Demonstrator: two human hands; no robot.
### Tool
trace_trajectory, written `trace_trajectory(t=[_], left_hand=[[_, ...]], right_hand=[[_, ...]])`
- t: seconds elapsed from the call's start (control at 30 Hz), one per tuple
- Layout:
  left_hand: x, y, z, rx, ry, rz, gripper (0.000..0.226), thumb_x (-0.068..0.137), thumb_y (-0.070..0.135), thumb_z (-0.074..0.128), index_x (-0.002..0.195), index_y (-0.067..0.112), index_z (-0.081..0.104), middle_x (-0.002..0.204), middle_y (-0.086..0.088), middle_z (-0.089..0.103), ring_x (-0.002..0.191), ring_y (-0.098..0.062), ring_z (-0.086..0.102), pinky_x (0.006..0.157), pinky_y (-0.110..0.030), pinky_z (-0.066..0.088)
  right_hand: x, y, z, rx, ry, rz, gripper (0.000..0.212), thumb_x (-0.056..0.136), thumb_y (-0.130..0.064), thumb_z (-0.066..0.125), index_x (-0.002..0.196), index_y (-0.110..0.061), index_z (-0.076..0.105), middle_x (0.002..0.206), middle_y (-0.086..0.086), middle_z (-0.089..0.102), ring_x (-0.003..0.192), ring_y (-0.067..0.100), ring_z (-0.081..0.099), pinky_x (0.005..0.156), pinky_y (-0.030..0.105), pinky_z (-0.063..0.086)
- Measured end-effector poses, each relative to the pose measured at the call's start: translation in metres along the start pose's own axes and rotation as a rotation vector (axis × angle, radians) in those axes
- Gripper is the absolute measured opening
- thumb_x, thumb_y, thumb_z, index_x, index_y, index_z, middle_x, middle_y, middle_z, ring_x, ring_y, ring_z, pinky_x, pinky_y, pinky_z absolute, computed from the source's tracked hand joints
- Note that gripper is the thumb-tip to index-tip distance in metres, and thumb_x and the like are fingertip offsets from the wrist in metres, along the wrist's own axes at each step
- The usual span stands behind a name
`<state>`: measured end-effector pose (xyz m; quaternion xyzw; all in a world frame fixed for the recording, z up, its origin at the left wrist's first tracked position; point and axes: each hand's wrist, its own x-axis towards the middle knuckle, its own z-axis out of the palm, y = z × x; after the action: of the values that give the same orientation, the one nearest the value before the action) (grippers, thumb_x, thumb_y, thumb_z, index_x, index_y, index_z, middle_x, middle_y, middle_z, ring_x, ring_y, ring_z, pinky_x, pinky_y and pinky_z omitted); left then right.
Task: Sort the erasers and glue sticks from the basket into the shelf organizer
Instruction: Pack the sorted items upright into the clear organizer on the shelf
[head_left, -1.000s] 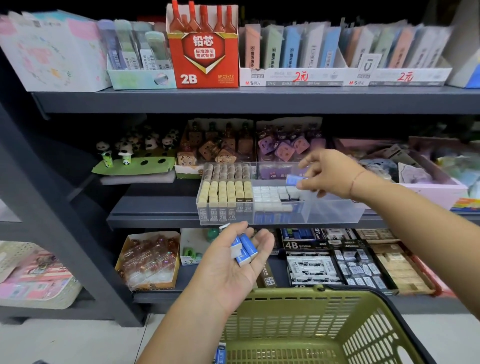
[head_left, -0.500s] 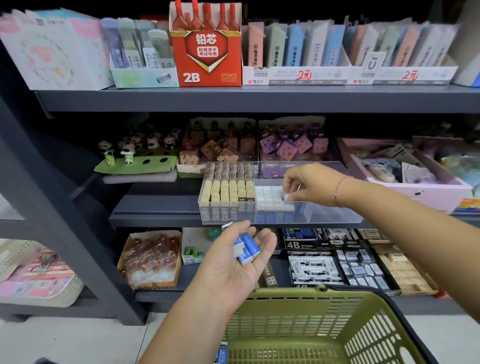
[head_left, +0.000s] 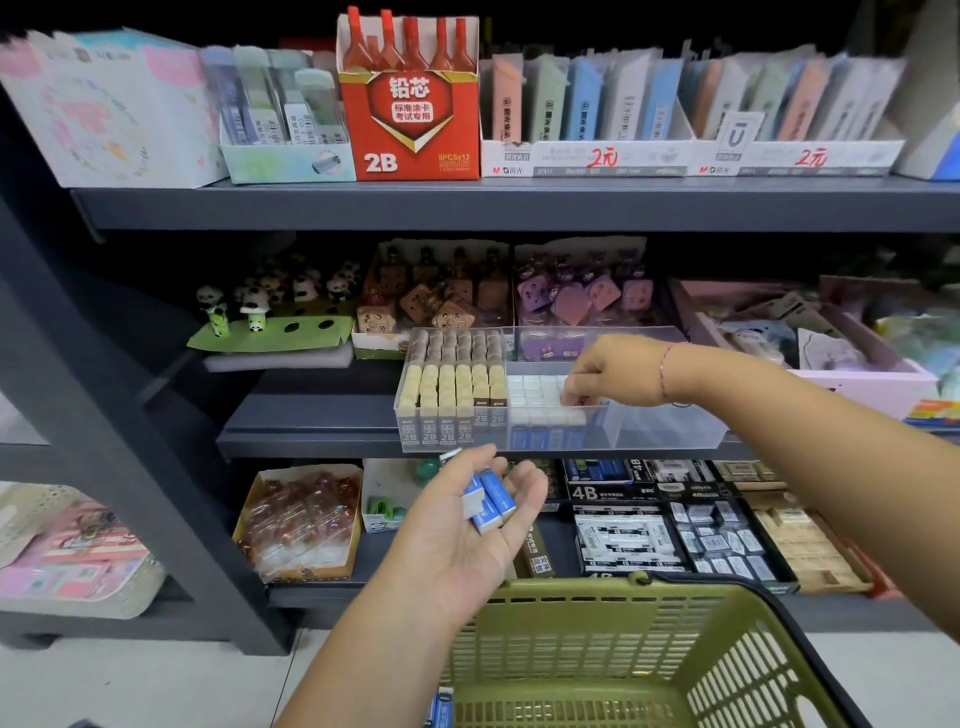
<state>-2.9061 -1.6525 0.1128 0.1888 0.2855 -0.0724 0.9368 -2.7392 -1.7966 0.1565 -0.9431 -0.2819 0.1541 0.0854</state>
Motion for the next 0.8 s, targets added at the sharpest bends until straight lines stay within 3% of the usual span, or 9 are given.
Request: trace_trajectory(t=[0.13, 0.2, 0.27, 0.4, 0.5, 0.6, 0.7, 0.8], left_hand=[[0.001, -0.002, -0.001, 0.063, -0.004, -0.002, 0.026, 0.076, 0.011, 0.069, 0.096, -0.003, 0.061, 0.073, -0.017, 0.064, 0.07, -0.021, 0.06, 0.061, -0.028, 0.056], [0.002, -0.002, -0.001, 0.079, -0.034, -0.004, 0.035, 0.068, 0.013, 0.069, 0.098, -0.003, 0.061, 0.075, -0.017, 0.064, 0.068, -0.021, 0.06, 0.062, -0.027, 0.055], [0.001, -0.002, 0.0, 0.086, -0.076, 0.002, 0.037, 0.067, 0.014, 0.067, 0.1, -0.002, 0.06, 0.08, -0.018, 0.065, 0.07, -0.022, 0.062, 0.071, -0.03, 0.054], [-0.003, -0.003, 0.003, 0.133, -0.199, 0.014, 0.04, 0.07, 0.013, 0.063, 0.107, -0.003, 0.063, 0.108, -0.02, 0.069, 0.093, -0.025, 0.067, 0.089, -0.035, 0.05], [-0.007, -0.006, 0.003, 0.207, -0.275, 0.006, 0.041, 0.073, 0.013, 0.06, 0.111, -0.004, 0.063, 0.113, -0.022, 0.068, 0.097, -0.027, 0.07, 0.095, -0.038, 0.049], [-0.008, -0.006, 0.003, 0.191, -0.293, 0.012, 0.043, 0.074, 0.012, 0.059, 0.113, -0.006, 0.061, 0.114, -0.025, 0.067, 0.101, -0.03, 0.069, 0.101, -0.044, 0.045], [-0.004, -0.006, 0.002, 0.133, -0.26, 0.022, 0.047, 0.074, 0.01, 0.061, 0.115, -0.011, 0.058, 0.119, -0.029, 0.063, 0.116, -0.035, 0.06, 0.102, -0.047, 0.045], [-0.004, -0.004, 0.004, 0.09, -0.205, 0.018, 0.034, 0.074, 0.01, 0.064, 0.104, -0.006, 0.061, 0.11, -0.026, 0.067, 0.109, -0.034, 0.065, 0.089, -0.049, 0.054]], right_hand=[[-0.012, -0.003, 0.005, -0.001, 0.181, -0.049, 0.034, 0.097, -0.029, 0.048, 0.1, -0.004, 0.07, 0.102, 0.011, 0.069, 0.095, 0.028, 0.062, 0.087, 0.038, 0.048], [-0.027, -0.016, 0.01, 0.155, 0.291, -0.162, 0.024, 0.092, -0.028, 0.058, 0.093, -0.009, 0.071, 0.096, 0.005, 0.069, 0.092, 0.018, 0.064, 0.084, 0.031, 0.049], [-0.048, -0.035, 0.021, 0.383, 0.273, -0.286, 0.009, 0.084, -0.027, 0.07, 0.092, -0.022, 0.07, 0.09, -0.007, 0.068, 0.081, 0.001, 0.061, 0.077, 0.015, 0.047], [-0.063, -0.051, 0.046, 0.4, 0.136, -0.321, 0.025, 0.079, -0.027, 0.076, 0.102, -0.03, 0.067, 0.097, -0.011, 0.054, 0.083, -0.004, 0.056, 0.077, 0.006, 0.04], [-0.063, -0.051, 0.052, 0.506, 0.058, -0.268, 0.025, 0.079, -0.017, 0.076, 0.103, -0.022, 0.067, 0.102, -0.007, 0.046, 0.077, -0.006, 0.057, 0.074, 0.01, 0.047], [-0.066, -0.051, 0.049, 0.628, 0.015, -0.239, 0.025, 0.076, -0.006, 0.077, 0.099, -0.01, 0.067, 0.101, 0.0, 0.058, 0.072, 0.0, 0.063, 0.072, 0.019, 0.055], [-0.068, -0.049, 0.044, 0.664, 0.073, -0.243, 0.024, 0.075, -0.008, 0.079, 0.094, -0.018, 0.068, 0.09, 0.007, 0.071, 0.073, 0.007, 0.064, 0.075, 0.021, 0.054], [-0.064, -0.046, 0.04, 0.678, 0.188, -0.265, 0.026, 0.075, -0.006, 0.078, 0.09, -0.026, 0.071, 0.09, 0.01, 0.072, 0.078, 0.021, 0.063, 0.083, 0.028, 0.052]])
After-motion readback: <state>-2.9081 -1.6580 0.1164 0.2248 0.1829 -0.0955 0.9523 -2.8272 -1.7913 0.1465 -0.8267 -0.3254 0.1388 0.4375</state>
